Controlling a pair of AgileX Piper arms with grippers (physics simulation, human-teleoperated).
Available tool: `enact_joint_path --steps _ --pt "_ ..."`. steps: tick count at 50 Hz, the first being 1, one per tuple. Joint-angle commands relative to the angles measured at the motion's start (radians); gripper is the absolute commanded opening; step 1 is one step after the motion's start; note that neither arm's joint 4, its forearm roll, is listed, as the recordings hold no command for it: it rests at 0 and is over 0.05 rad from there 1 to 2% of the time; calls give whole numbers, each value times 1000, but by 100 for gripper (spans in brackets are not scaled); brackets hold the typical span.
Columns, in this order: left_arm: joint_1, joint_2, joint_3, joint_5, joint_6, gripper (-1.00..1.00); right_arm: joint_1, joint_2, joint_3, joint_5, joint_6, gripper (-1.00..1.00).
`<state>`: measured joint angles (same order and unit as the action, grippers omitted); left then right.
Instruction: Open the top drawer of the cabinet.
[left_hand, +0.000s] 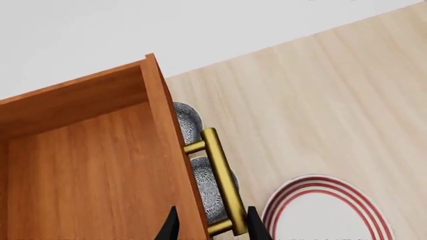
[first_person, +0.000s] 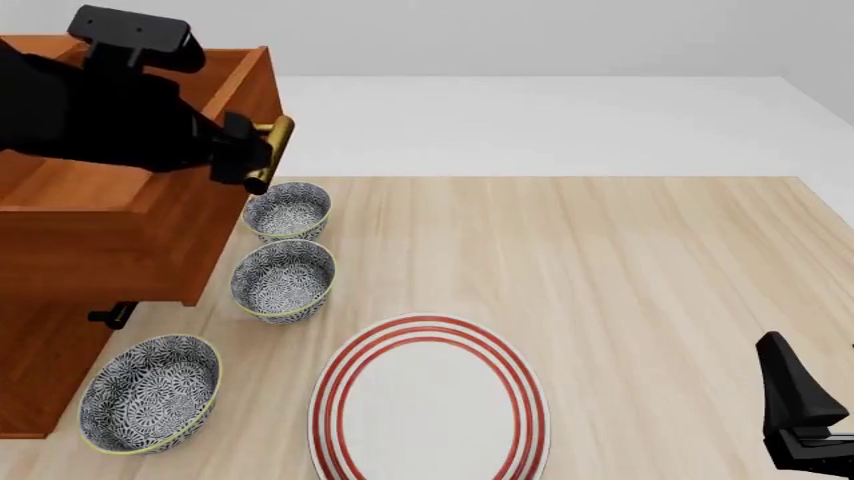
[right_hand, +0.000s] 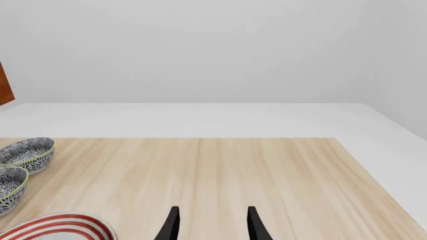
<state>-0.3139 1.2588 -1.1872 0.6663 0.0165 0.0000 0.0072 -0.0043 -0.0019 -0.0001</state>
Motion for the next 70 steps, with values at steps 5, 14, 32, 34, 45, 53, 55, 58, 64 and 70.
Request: enact_joint_path --steps 5,14,32,34,45,53,55,58,64,70 --pt "-18 -25 -66 45 7 100 0 0 0 0 0 100" --pt "-11 -39 -133 84 0 100 0 0 0 0 0 100" --pt "-25 -81 -177 124 -12 100 0 0 0 0 0 100" --pt "-23 -84 -184 126 -13 100 0 0 0 0 0 100" --pt "-33 -126 -190 134 -22 100 0 0 0 0 0 100" --pt "-51 -177 -165 128 -49 100 0 0 0 0 0 100" --pt "-58 -189 -155 122 -61 100 0 0 0 0 0 100" --pt "-69 -205 -155 127 -71 100 0 0 0 0 0 100" --pt "-70 -220 -161 132 -76 100 0 0 0 0 0 100" --pt "-72 -234 -181 148 -77 100 0 0 0 0 0 100"
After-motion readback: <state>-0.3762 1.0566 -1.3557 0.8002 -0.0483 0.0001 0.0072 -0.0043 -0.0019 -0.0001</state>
